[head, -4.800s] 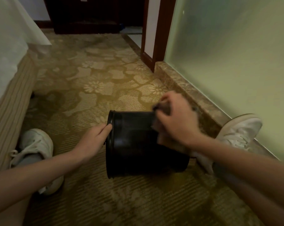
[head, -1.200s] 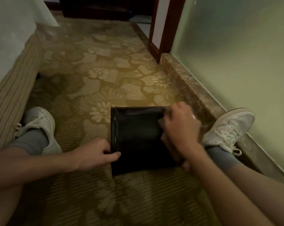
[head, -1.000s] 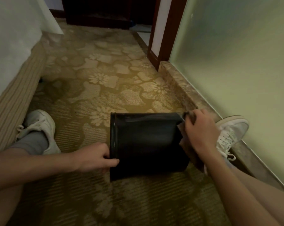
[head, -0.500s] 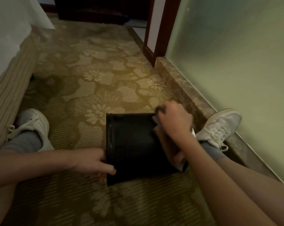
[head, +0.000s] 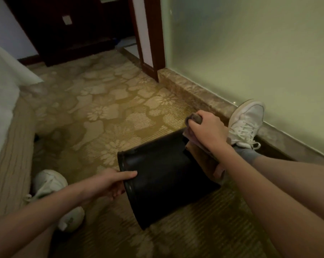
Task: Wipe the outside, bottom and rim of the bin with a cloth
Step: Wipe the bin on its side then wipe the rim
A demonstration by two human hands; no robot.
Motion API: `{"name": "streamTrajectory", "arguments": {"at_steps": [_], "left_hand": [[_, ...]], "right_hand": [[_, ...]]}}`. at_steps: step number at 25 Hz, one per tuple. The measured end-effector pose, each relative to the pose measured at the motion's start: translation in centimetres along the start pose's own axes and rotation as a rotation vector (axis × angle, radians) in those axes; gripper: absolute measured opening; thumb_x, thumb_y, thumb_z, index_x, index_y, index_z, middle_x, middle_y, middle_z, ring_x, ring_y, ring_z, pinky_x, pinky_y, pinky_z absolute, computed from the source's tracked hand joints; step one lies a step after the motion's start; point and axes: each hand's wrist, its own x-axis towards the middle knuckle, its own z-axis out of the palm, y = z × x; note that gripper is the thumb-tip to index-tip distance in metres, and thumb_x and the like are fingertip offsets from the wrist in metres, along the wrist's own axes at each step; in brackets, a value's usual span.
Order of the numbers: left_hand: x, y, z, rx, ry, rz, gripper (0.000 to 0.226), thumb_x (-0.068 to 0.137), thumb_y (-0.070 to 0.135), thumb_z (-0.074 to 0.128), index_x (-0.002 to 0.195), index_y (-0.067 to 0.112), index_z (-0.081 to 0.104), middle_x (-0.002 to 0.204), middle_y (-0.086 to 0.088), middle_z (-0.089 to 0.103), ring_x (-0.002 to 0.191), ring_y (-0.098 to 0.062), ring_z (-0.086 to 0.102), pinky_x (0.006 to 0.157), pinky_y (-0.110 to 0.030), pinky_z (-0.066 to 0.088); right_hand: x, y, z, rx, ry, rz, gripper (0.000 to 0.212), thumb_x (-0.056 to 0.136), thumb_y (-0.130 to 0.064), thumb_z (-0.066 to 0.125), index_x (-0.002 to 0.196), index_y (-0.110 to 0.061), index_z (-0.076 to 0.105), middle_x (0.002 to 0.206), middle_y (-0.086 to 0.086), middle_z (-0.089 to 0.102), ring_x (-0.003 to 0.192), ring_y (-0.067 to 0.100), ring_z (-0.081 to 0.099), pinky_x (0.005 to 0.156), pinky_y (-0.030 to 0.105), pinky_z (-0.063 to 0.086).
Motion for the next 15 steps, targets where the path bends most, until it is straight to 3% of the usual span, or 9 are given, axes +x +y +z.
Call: {"name": "streamTrajectory", "arguments": {"at_steps": [2, 4, 6, 8, 11, 15], "left_hand": [[0.1, 0.3, -0.3, -0.057, 0.082, 0.054, 0.042, 0.063, 0.050, 0.078, 0.061, 0.013, 0.058, 0.052, -0.004, 0.048, 0.047, -0.014, 0.044, 0.048, -0.024, 0.035], [0.3, 0.6, -0.5, -0.106, 0.135, 0.094, 0.039, 0.068, 0.041, 0.078, 0.054, 0.016, 0.052, 0.048, -0.004, 0.043, 0.043, -0.016, 0.039, 0.046, -0.025, 0.031], [0.3, 0.6, -0.4, -0.132, 0.145, 0.109, 0.032, 0.072, 0.029, 0.076, 0.063, 0.011, 0.051, 0.047, -0.004, 0.040, 0.040, -0.015, 0.036, 0.043, -0.023, 0.028], [0.3, 0.3, -0.3, -0.134, 0.127, 0.104, 0.027, 0.073, 0.022, 0.073, 0.072, 0.006, 0.052, 0.049, -0.005, 0.040, 0.041, -0.013, 0.036, 0.042, -0.022, 0.029], [0.4, 0.1, -0.7, -0.130, 0.058, 0.080, 0.035, 0.073, 0.035, 0.076, 0.064, 0.014, 0.049, 0.051, -0.005, 0.038, 0.043, -0.015, 0.035, 0.044, -0.024, 0.028], [0.2, 0.1, -1.0, -0.084, -0.017, 0.109, 0.038, 0.075, 0.043, 0.075, 0.063, 0.017, 0.050, 0.056, -0.005, 0.039, 0.049, -0.015, 0.036, 0.049, -0.024, 0.031]], "right_hand": [[-1.0, -2.1, 0.2, -0.097, -0.002, -0.120, 0.019, 0.089, -0.043, 0.053, 0.081, -0.026, 0.057, 0.084, -0.008, 0.059, 0.086, 0.020, 0.060, 0.065, 0.032, 0.039], [-3.0, -5.9, 1.7, -0.138, -0.042, -0.329, 0.017, 0.091, -0.040, 0.054, 0.094, -0.026, 0.063, 0.099, -0.004, 0.061, 0.102, 0.022, 0.057, 0.070, 0.033, 0.038], [-6.3, -10.6, 4.4, -0.104, -0.133, -0.556, 0.020, 0.091, -0.033, 0.054, 0.104, -0.022, 0.066, 0.110, 0.000, 0.061, 0.111, 0.023, 0.052, 0.071, 0.035, 0.036], [-8.6, -13.1, 6.3, -0.093, -0.248, -0.666, 0.020, 0.092, -0.027, 0.054, 0.103, -0.015, 0.066, 0.110, 0.004, 0.061, 0.110, 0.025, 0.051, 0.066, 0.035, 0.033], [-6.1, -10.7, 6.0, -0.177, -0.262, -0.524, 0.020, 0.090, -0.028, 0.057, 0.103, -0.016, 0.066, 0.109, 0.005, 0.062, 0.108, 0.026, 0.054, 0.070, 0.037, 0.040], [-0.4, -4.7, 1.9, -0.347, -0.190, -0.222, 0.015, 0.091, -0.030, 0.056, 0.095, -0.019, 0.065, 0.097, 0.002, 0.059, 0.095, 0.023, 0.056, 0.070, 0.036, 0.038]]}}
